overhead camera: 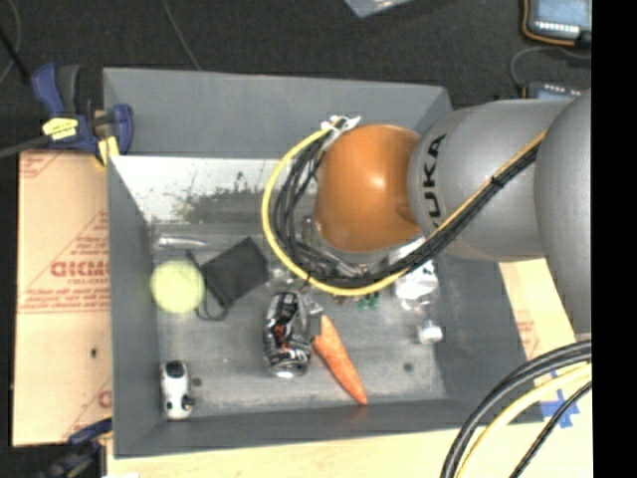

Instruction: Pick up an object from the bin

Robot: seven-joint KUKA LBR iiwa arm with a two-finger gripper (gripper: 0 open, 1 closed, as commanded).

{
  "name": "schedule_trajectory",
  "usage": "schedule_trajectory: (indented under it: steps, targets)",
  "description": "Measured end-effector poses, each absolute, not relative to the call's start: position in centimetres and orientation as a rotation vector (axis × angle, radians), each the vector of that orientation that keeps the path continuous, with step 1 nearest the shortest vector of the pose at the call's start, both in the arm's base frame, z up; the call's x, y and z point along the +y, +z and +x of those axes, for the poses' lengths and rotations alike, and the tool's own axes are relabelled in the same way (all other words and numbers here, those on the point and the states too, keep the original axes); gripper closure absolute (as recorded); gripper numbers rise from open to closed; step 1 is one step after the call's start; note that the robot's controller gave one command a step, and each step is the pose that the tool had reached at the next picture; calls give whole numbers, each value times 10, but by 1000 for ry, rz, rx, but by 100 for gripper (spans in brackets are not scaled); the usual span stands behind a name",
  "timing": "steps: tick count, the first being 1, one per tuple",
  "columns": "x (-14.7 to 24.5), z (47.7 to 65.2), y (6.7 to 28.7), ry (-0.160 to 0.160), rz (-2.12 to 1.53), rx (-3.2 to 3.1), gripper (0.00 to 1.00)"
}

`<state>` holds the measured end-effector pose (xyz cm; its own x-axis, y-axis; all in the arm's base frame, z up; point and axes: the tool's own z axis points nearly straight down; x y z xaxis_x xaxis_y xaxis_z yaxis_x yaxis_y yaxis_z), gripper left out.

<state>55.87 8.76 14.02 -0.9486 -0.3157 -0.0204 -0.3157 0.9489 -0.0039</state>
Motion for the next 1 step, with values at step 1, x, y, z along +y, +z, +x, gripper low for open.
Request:
schedule_trajectory:
  steps: [1]
  targets:
    - [78,577,280,-2,-494,3076,100]
